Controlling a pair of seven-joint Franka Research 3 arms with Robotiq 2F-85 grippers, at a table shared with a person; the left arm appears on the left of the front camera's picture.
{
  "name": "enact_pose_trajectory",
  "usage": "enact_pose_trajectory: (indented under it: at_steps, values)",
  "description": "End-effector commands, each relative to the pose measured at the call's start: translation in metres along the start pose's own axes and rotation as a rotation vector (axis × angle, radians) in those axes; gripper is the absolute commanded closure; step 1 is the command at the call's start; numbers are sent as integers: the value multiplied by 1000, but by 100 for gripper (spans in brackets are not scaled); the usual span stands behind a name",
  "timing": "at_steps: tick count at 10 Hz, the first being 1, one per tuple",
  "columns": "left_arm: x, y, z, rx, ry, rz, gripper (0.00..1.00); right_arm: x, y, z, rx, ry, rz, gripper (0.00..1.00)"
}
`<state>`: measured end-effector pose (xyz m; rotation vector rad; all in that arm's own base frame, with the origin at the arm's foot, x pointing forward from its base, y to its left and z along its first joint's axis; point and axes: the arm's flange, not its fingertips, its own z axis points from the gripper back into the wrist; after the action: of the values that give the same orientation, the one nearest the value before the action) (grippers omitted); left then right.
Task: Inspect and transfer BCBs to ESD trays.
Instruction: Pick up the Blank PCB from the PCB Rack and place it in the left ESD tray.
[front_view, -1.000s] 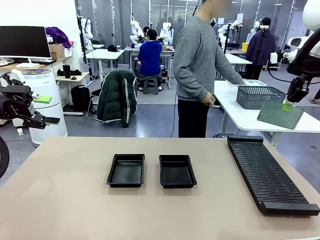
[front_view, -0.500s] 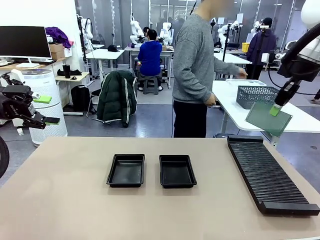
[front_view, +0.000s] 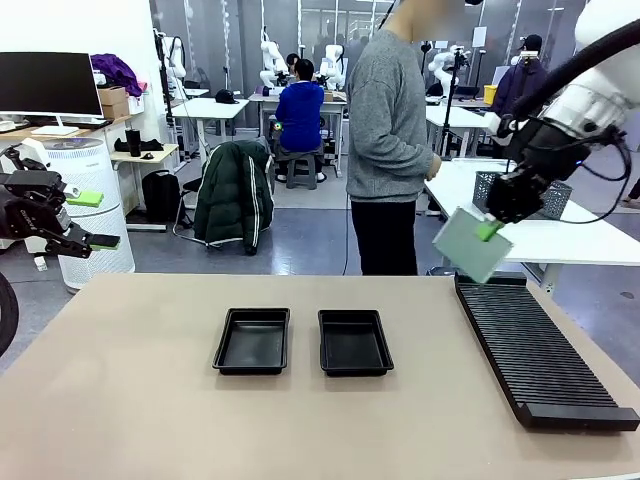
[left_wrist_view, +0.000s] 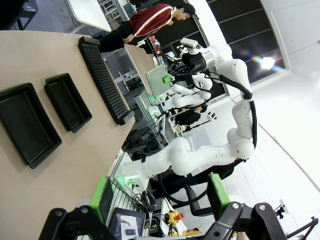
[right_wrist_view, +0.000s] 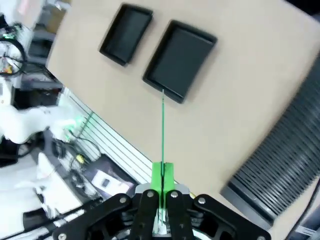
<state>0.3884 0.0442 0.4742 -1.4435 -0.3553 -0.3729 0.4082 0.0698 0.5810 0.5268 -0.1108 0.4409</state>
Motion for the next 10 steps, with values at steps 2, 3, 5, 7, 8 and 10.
enact_pose_trajectory:
  at_steps: [2, 3, 5, 7, 8, 10]
  values:
    - [0, -1, 1, -1, -1, 0, 0, 8, 6, -48, 140, -101, -119, 98]
    - [0, -1, 1, -1, -1, 0, 0, 13, 9, -66, 196, -107, -138, 98]
    - [0, -1, 1, -1, -1, 0, 0, 17, 13, -102, 256, -142, -175, 98]
    - [0, -1, 1, -1, -1, 0, 0, 25, 21, -141, 313, -154, -230, 98]
    - [0, -1, 1, -1, -1, 0, 0, 29, 29, -158, 336, -168, -264, 98]
    - [0, -1, 1, -1, -1, 0, 0, 42, 47, -194, 399, -184, -326, 98]
